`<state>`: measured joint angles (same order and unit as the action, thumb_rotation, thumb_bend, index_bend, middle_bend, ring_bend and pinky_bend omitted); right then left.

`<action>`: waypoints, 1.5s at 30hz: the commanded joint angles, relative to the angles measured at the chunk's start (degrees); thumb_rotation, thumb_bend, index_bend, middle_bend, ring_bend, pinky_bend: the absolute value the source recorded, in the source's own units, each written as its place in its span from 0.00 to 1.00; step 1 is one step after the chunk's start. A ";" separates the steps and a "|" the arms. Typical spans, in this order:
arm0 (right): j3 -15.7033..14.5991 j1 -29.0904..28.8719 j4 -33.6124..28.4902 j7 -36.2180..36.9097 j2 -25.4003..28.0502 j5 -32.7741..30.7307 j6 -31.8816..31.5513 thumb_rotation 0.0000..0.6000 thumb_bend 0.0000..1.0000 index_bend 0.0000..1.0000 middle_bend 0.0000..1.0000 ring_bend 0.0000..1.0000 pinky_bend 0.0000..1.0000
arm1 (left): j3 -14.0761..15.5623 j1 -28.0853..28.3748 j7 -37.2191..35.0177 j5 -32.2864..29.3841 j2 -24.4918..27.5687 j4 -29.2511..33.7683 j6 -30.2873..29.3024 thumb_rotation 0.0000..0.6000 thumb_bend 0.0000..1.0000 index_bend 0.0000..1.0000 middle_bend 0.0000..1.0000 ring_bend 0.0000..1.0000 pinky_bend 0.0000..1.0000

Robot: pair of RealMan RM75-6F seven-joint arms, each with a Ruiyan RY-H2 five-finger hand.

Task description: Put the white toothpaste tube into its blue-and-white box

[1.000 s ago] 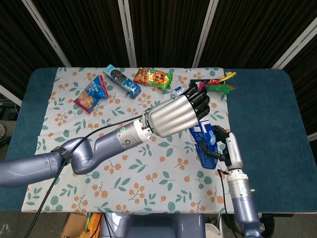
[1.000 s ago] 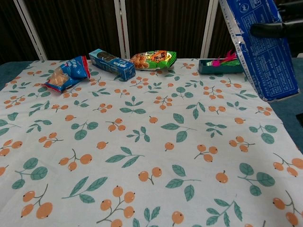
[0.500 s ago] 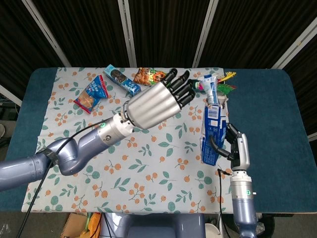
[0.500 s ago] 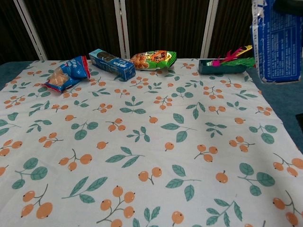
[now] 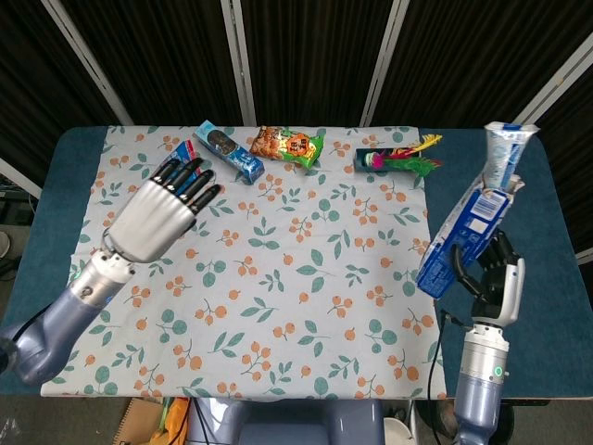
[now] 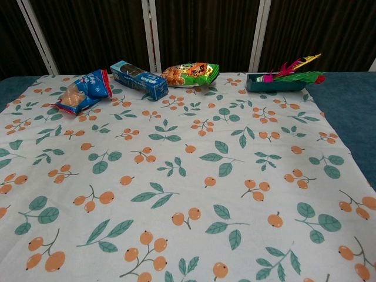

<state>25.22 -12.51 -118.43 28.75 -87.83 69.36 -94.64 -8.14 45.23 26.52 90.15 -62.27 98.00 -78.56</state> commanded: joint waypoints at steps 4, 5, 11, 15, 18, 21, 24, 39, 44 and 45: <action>-3.89 2.25 5.74 -0.29 -4.41 11.51 -7.19 1.00 0.37 0.57 0.60 0.57 0.55 | 8.08 -14.31 -9.57 -5.82 -1.89 -3.53 -7.60 1.00 0.08 0.32 0.29 0.23 0.33; -4.40 2.35 6.98 -0.17 -5.40 12.84 -8.09 1.00 0.37 0.57 0.60 0.57 0.55 | 8.84 -15.92 -10.96 -6.46 -2.49 -4.38 -8.04 1.00 0.08 0.31 0.28 0.23 0.33; -3.42 2.51 9.86 0.69 -9.82 13.01 -10.80 1.00 0.37 0.57 0.60 0.56 0.55 | 12.57 -23.09 -16.90 -7.04 -5.81 -9.34 -10.36 1.00 0.08 0.31 0.29 0.23 0.31; -1.58 1.78 10.52 0.40 -11.53 12.62 -11.23 1.00 0.37 0.54 0.60 0.53 0.55 | 13.52 -26.36 -19.08 -7.70 -8.61 -13.43 -11.14 1.00 0.08 0.31 0.28 0.23 0.31; -1.24 1.13 11.76 -0.39 -12.10 14.16 -11.36 1.00 0.37 0.49 0.59 0.49 0.55 | 13.68 -27.94 -21.36 -8.35 -9.64 -15.92 -10.43 1.00 0.08 0.31 0.28 0.23 0.31; -1.78 0.95 12.40 -0.56 -12.32 14.95 -11.06 1.00 0.37 0.38 0.51 0.41 0.50 | 13.10 -28.62 -23.00 -8.92 -9.78 -16.20 -10.06 1.00 0.08 0.29 0.28 0.23 0.31; -2.47 0.91 12.98 -0.72 -12.56 15.27 -10.64 1.00 0.37 0.31 0.46 0.36 0.44 | 12.39 -28.87 -23.84 -9.35 -9.79 -15.72 -9.45 1.00 0.08 0.29 0.28 0.23 0.31; -2.94 1.06 12.25 -4.31 -11.91 14.01 -8.22 1.00 0.46 0.59 0.65 0.62 0.58 | 10.46 -30.02 -24.15 -7.82 -9.65 -15.43 -7.60 1.00 0.08 0.30 0.28 0.23 0.31; -3.79 1.66 11.75 -5.31 -9.91 13.69 -6.81 1.00 0.46 0.60 0.65 0.62 0.58 | 9.99 -30.29 -24.03 -7.50 -9.61 -15.21 -7.01 1.00 0.08 0.30 0.28 0.23 0.31; -4.20 1.76 11.73 -5.81 -9.39 13.68 -6.33 1.00 0.46 0.60 0.65 0.62 0.58 | 9.93 -30.34 -24.01 -7.45 -9.60 -15.19 -6.91 1.00 0.08 0.30 0.28 0.23 0.31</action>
<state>21.53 -10.97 -106.56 23.51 -97.87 83.12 -101.57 1.80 14.91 2.49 82.68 -71.88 82.79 -85.47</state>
